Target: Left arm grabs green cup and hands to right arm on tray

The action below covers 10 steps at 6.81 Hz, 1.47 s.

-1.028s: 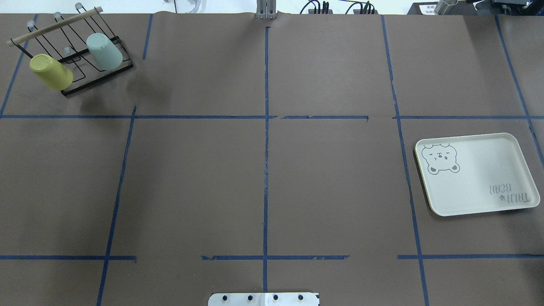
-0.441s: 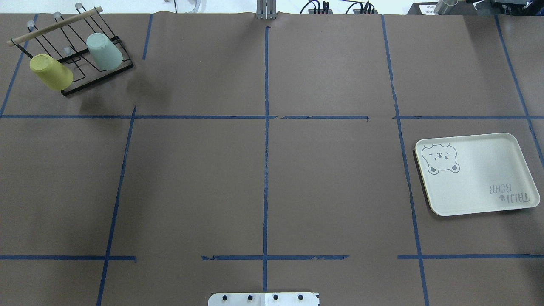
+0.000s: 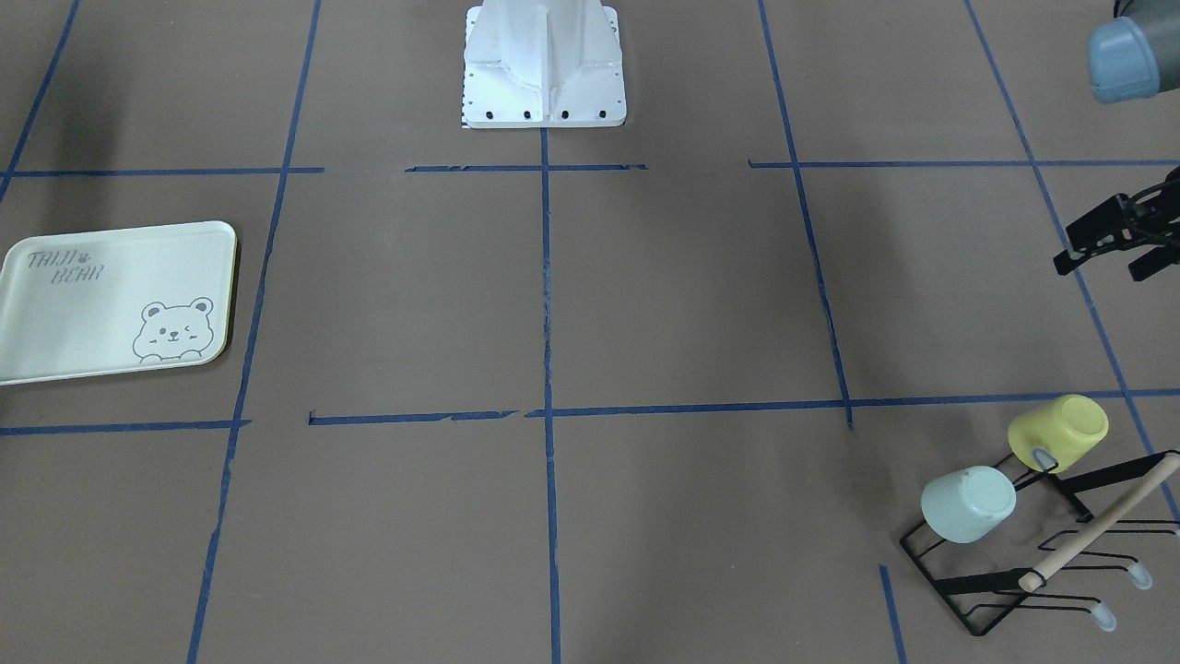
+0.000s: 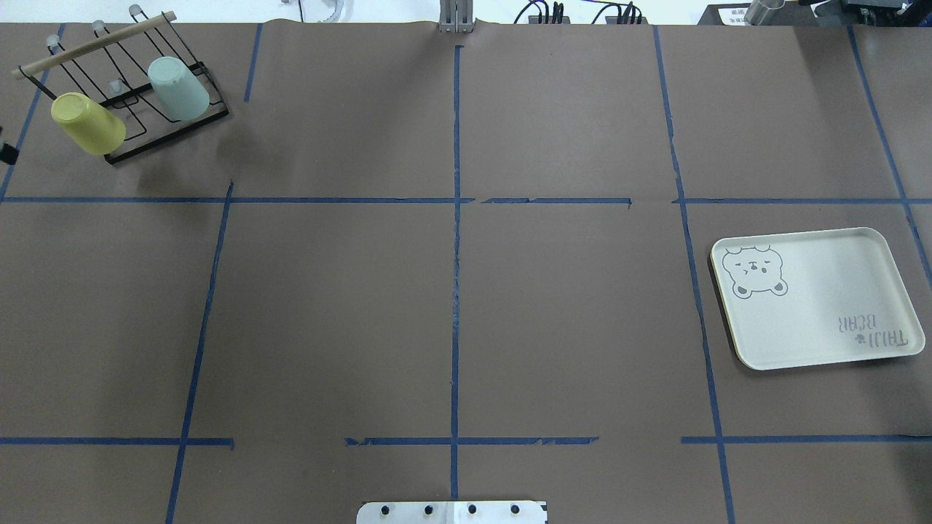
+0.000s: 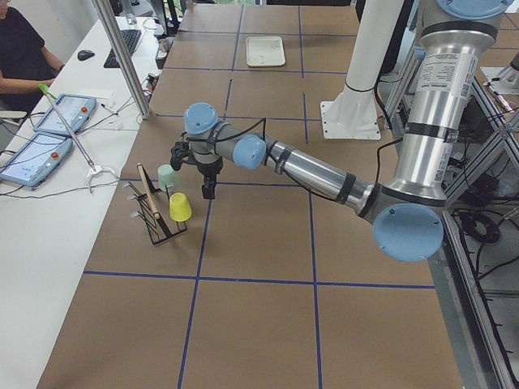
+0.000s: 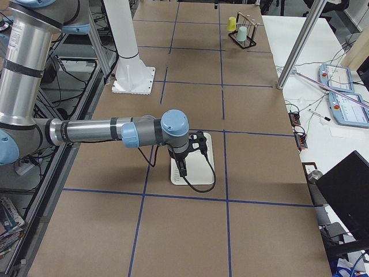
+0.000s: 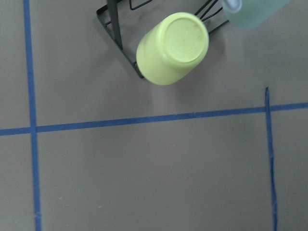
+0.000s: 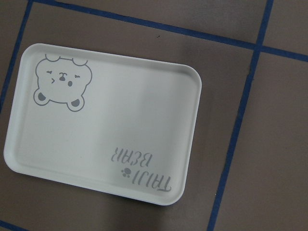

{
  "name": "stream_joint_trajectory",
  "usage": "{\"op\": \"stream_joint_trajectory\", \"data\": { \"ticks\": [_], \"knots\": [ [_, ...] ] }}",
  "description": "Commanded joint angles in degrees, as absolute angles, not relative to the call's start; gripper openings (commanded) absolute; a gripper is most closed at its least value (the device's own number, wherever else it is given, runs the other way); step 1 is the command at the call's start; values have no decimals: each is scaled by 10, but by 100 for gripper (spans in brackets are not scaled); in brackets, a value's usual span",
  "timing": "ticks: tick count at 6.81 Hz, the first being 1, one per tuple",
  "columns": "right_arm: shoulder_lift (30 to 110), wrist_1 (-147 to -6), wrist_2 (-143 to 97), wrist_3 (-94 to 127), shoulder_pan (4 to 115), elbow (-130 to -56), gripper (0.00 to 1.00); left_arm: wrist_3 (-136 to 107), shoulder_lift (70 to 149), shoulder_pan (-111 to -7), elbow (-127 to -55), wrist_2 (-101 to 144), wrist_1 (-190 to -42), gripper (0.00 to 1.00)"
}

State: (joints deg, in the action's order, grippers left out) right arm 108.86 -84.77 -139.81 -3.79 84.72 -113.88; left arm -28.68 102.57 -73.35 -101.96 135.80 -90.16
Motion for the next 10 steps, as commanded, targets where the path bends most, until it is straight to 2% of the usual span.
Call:
{"op": "stream_joint_trajectory", "data": {
  "ticks": [1,5,7,10],
  "knots": [
    [1089,-838,-1426,-37,846,-1138,100,-412,1166,-689,-910,1288,-910,100],
    [1089,-838,-1426,-36,838,-1135,100,-420,1275,-647,-743,1169,-969,100],
    [1089,-838,-1426,-30,838,-1135,100,-435,1307,-640,-693,1151,-979,100],
    [1089,-838,-1426,-29,838,-1135,100,-433,1307,-632,-647,1152,-1045,100]
  ]
}}
